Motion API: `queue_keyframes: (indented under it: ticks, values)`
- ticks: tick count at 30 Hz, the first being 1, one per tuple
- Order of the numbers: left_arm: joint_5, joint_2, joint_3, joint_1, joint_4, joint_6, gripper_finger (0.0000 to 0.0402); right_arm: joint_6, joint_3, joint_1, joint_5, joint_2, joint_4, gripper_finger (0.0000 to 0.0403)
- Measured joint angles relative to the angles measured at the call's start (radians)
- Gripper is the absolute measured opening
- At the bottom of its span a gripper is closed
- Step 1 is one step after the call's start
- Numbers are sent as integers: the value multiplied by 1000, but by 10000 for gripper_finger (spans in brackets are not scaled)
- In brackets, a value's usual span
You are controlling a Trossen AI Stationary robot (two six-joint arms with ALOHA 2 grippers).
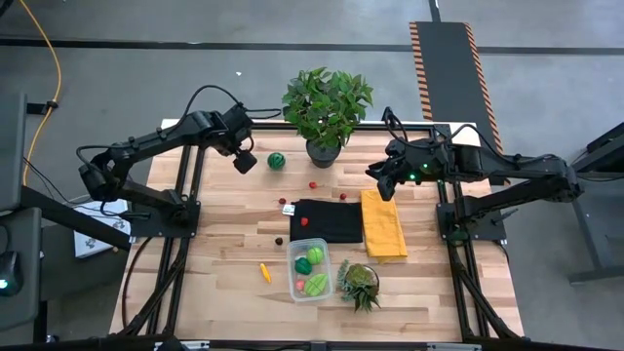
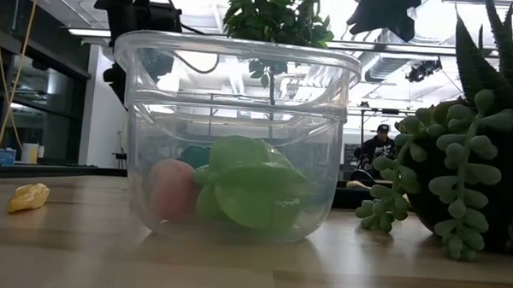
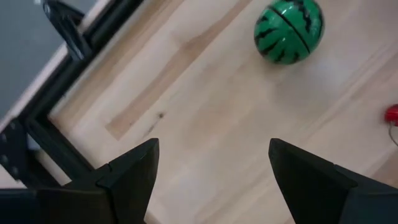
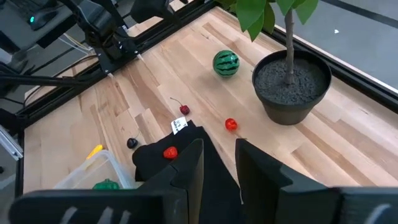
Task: Pick and placing Produce into tupperware
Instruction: Put the watermelon into the bin
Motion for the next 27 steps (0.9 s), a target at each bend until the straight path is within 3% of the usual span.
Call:
queue_keyframes:
  ticks: [15,27]
  values:
    - [40,0,0,0,198,-106,294,-26,0,0,-3,0,0,83]
    - [59,0,0,0,227,-152,294,-26,0,0,-18,0,-1,83]
